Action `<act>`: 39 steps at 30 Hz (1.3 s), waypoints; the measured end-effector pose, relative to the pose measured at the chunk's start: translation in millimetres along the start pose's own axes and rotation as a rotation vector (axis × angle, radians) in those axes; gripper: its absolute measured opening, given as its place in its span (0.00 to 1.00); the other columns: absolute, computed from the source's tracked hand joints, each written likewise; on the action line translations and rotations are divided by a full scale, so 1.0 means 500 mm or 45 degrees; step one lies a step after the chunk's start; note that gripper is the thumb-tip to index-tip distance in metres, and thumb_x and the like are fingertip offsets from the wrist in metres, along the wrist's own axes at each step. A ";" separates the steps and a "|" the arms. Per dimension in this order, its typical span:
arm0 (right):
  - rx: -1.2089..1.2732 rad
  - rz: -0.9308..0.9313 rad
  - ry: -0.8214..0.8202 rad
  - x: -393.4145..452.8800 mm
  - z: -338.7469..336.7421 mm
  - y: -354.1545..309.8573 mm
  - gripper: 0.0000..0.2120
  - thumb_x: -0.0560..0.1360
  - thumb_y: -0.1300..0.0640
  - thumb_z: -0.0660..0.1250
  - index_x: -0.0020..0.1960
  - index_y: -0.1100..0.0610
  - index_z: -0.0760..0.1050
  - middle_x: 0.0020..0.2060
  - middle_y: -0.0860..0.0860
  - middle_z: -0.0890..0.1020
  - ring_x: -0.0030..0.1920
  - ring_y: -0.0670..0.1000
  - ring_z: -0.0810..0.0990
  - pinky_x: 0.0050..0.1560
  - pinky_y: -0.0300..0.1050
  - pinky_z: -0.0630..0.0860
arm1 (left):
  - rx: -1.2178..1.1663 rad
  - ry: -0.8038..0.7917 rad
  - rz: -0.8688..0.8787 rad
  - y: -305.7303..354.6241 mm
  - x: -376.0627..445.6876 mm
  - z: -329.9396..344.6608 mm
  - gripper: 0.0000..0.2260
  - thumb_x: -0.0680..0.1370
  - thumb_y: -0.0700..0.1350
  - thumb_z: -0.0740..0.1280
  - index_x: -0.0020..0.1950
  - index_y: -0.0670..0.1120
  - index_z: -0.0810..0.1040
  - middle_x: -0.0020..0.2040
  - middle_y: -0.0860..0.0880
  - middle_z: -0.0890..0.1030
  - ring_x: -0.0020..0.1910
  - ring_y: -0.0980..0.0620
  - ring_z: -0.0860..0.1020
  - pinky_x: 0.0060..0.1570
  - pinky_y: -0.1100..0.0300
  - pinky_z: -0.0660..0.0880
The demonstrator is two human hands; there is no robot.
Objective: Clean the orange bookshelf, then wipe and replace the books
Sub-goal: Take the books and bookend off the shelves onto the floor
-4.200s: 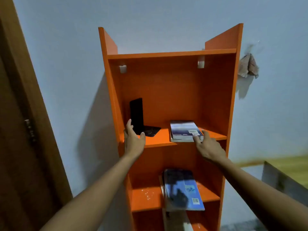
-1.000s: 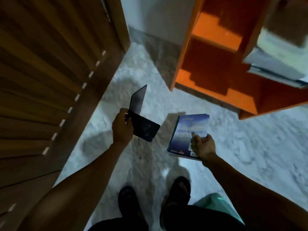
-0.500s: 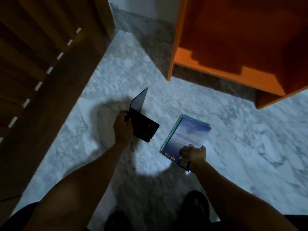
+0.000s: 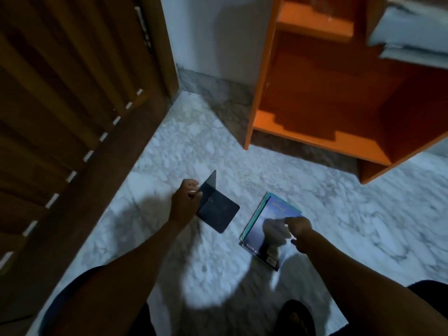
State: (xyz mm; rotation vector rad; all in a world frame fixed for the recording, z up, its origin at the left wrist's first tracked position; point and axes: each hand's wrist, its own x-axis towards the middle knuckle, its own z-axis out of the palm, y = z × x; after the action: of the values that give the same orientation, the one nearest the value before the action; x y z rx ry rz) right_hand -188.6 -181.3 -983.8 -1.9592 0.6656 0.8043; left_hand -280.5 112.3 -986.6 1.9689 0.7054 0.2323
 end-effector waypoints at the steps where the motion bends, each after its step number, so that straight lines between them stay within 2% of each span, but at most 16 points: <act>1: -0.002 -0.089 0.037 -0.019 -0.012 -0.031 0.04 0.79 0.65 0.63 0.53 0.63 0.73 0.52 0.61 0.74 0.40 0.56 0.73 0.45 0.49 0.71 | 0.018 -0.058 -0.001 0.017 -0.001 -0.023 0.11 0.75 0.37 0.71 0.57 0.43 0.77 0.50 0.48 0.81 0.48 0.50 0.79 0.45 0.64 0.73; 2: -0.003 -0.145 0.069 -0.040 -0.027 -0.069 0.11 0.79 0.66 0.63 0.61 0.63 0.72 0.53 0.62 0.74 0.41 0.57 0.72 0.45 0.51 0.71 | -0.002 -0.116 0.010 0.036 -0.001 -0.044 0.13 0.75 0.38 0.72 0.58 0.45 0.77 0.51 0.49 0.81 0.49 0.50 0.79 0.46 0.64 0.74; 4: -0.015 -0.304 0.083 -0.085 -0.060 -0.147 0.16 0.80 0.65 0.63 0.67 0.63 0.70 0.53 0.62 0.75 0.44 0.58 0.72 0.52 0.59 0.76 | -0.077 -0.194 0.087 0.083 0.006 -0.080 0.14 0.76 0.42 0.73 0.59 0.49 0.75 0.53 0.51 0.80 0.53 0.52 0.79 0.50 0.65 0.76; 6: 0.019 -0.416 0.057 -0.121 -0.100 -0.223 0.18 0.81 0.64 0.63 0.70 0.63 0.69 0.46 0.59 0.76 0.47 0.60 0.73 0.56 0.63 0.76 | -0.107 -0.190 0.195 0.156 0.024 -0.107 0.14 0.77 0.44 0.72 0.60 0.51 0.74 0.55 0.51 0.79 0.54 0.54 0.79 0.52 0.65 0.76; 8: 0.014 -0.568 0.050 -0.166 -0.143 -0.296 0.18 0.81 0.61 0.63 0.71 0.60 0.69 0.46 0.58 0.76 0.49 0.63 0.76 0.51 0.58 0.75 | -0.151 -0.185 0.297 0.249 0.050 -0.118 0.13 0.78 0.44 0.70 0.61 0.50 0.73 0.56 0.50 0.78 0.54 0.56 0.78 0.48 0.70 0.75; 11: -0.008 -0.841 0.132 -0.232 -0.216 -0.397 0.16 0.80 0.59 0.66 0.67 0.58 0.72 0.54 0.56 0.77 0.48 0.56 0.76 0.42 0.46 0.72 | -0.174 -0.182 0.454 0.410 0.090 -0.103 0.13 0.79 0.45 0.69 0.63 0.49 0.73 0.55 0.50 0.79 0.52 0.58 0.78 0.43 0.74 0.73; 14: 0.055 -1.020 0.204 -0.314 -0.304 -0.482 0.13 0.80 0.59 0.66 0.64 0.57 0.75 0.51 0.59 0.80 0.45 0.55 0.78 0.42 0.46 0.72 | -0.224 -0.187 0.551 0.576 0.112 -0.063 0.14 0.80 0.45 0.66 0.65 0.46 0.71 0.52 0.50 0.79 0.46 0.57 0.78 0.39 0.75 0.71; 16: 0.147 -1.129 0.240 -0.374 -0.367 -0.530 0.13 0.81 0.59 0.65 0.65 0.57 0.74 0.51 0.63 0.82 0.44 0.56 0.79 0.44 0.50 0.74 | -0.235 -0.205 0.586 0.672 0.119 -0.029 0.16 0.81 0.47 0.65 0.67 0.46 0.69 0.50 0.50 0.79 0.46 0.52 0.79 0.41 0.67 0.73; 19: 0.405 -1.272 0.299 -0.465 -0.470 -0.590 0.19 0.82 0.54 0.62 0.72 0.54 0.66 0.54 0.58 0.79 0.48 0.57 0.81 0.47 0.52 0.79 | -0.169 -0.225 0.641 0.784 0.135 0.035 0.21 0.82 0.51 0.62 0.74 0.47 0.65 0.49 0.47 0.80 0.51 0.41 0.80 0.49 0.54 0.73; 21: 0.635 -1.343 0.374 -0.521 -0.537 -0.622 0.23 0.83 0.49 0.59 0.77 0.49 0.59 0.54 0.57 0.78 0.49 0.56 0.81 0.46 0.51 0.78 | -0.099 -0.286 0.606 0.845 0.139 0.080 0.27 0.83 0.55 0.60 0.79 0.46 0.58 0.61 0.40 0.80 0.60 0.39 0.78 0.58 0.53 0.72; 23: 0.799 -1.380 0.473 -0.567 -0.598 -0.657 0.24 0.84 0.45 0.55 0.78 0.45 0.55 0.57 0.57 0.78 0.52 0.57 0.82 0.52 0.52 0.79 | 0.010 -0.337 0.555 0.887 0.140 0.120 0.32 0.82 0.59 0.57 0.81 0.47 0.49 0.72 0.37 0.71 0.68 0.37 0.72 0.63 0.53 0.69; 27: 0.942 -1.334 0.542 -0.611 -0.687 -0.730 0.27 0.83 0.41 0.53 0.80 0.42 0.48 0.67 0.60 0.73 0.56 0.59 0.81 0.57 0.54 0.80 | 0.186 -0.458 0.458 0.917 0.150 0.190 0.38 0.80 0.66 0.52 0.80 0.52 0.34 0.70 0.36 0.73 0.56 0.37 0.79 0.55 0.52 0.75; 29: 0.987 -1.241 0.468 -0.613 -0.710 -0.755 0.29 0.83 0.41 0.55 0.80 0.42 0.47 0.67 0.60 0.72 0.56 0.59 0.80 0.54 0.52 0.80 | 0.181 -0.475 0.420 0.923 0.149 0.218 0.38 0.79 0.68 0.51 0.79 0.56 0.31 0.73 0.37 0.70 0.63 0.35 0.76 0.63 0.44 0.74; 32: 0.948 -1.075 0.323 -0.608 -0.722 -0.778 0.27 0.82 0.42 0.58 0.78 0.47 0.57 0.55 0.57 0.77 0.51 0.55 0.81 0.48 0.48 0.80 | 0.152 -0.482 0.348 0.927 0.157 0.261 0.38 0.79 0.68 0.53 0.78 0.58 0.32 0.75 0.39 0.68 0.67 0.33 0.73 0.65 0.40 0.72; 35: 0.919 -0.996 0.289 -0.608 -0.730 -0.794 0.15 0.81 0.49 0.62 0.63 0.56 0.72 0.46 0.55 0.81 0.43 0.50 0.82 0.47 0.43 0.80 | -0.013 -0.490 0.266 0.924 0.147 0.281 0.36 0.80 0.63 0.57 0.79 0.60 0.37 0.76 0.41 0.65 0.65 0.36 0.73 0.61 0.41 0.76; 39: 0.954 -1.043 0.277 -0.611 -0.730 -0.799 0.04 0.82 0.61 0.59 0.54 0.59 0.72 0.35 0.56 0.79 0.33 0.49 0.77 0.41 0.39 0.74 | -0.417 -0.474 0.145 0.922 0.133 0.287 0.26 0.83 0.50 0.60 0.79 0.60 0.53 0.69 0.46 0.73 0.50 0.47 0.77 0.39 0.55 0.76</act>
State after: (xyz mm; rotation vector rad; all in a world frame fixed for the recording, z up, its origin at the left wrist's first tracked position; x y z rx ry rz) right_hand -0.9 -276.0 -399.2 -1.4119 0.1766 -0.1649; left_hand 11.5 -113.9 -668.5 1.6754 0.2927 0.0414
